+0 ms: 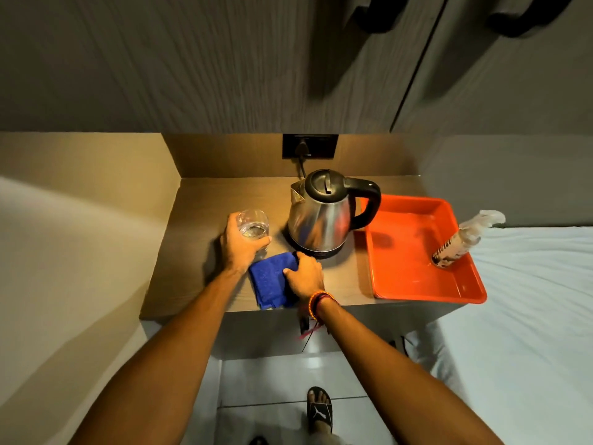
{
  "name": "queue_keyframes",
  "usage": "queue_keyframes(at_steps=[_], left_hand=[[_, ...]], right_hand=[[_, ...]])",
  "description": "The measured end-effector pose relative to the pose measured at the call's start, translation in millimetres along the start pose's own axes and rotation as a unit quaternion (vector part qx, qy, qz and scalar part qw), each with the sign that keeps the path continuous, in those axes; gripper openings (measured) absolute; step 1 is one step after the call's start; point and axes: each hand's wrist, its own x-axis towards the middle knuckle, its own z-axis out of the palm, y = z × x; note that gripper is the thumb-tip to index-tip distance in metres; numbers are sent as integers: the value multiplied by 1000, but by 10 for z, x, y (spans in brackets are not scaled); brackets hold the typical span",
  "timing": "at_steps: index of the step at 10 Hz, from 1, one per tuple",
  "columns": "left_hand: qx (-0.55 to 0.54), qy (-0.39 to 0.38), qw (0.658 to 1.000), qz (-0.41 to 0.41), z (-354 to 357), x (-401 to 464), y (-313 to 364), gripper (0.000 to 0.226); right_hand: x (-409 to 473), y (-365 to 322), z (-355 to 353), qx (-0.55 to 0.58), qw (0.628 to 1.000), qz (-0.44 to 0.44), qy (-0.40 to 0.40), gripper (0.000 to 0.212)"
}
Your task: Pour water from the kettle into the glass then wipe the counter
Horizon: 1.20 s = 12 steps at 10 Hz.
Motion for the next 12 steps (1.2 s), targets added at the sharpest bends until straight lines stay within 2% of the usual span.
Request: queue_keyframes(at_steps=[1,2,3,4,5,6,7,8,9,10,11,12], left_hand=[[-18,-22,999,-22,-26,-19,28,107],[-13,-13,997,-70,-94,-161,-62,126],[44,59,994,-86,-97,-473,-156,110],[24,111,988,-107,71,-775,-169,64],[-84,14,990,-111,337,-1108,20,48],[-219,-120,966,-67,595,-1343,394,28],[-184,-138,973,-11,878,-1404,740,24],[-112,-156,981,34,1152,-1502,1023,28],[4,-202,976,83,1393,-1600,1143,32],[142,-229,951,153,1530,-1665,1164,29],[268,-229,905,239,1618,-1680,1162,28],[285,-212,896,267,1623,-1626,1182,29]], right_hand=[[-10,-36,-8,94,995,42,9,29],[-47,-66,-36,114,993,31,9,23],[-173,-30,-131,160,987,-5,-2,28],[-251,23,-294,234,972,-10,10,33],[-315,124,-576,323,946,18,30,33],[-337,303,-983,352,932,22,87,32],[-362,581,-1433,360,915,52,178,39],[-404,909,-1764,287,918,86,258,32],[-392,1178,-1864,175,941,128,259,38],[-366,1365,-1838,93,960,146,221,41],[-316,1478,-1841,25,976,138,166,40],[-299,1457,-1878,-64,980,127,142,35]])
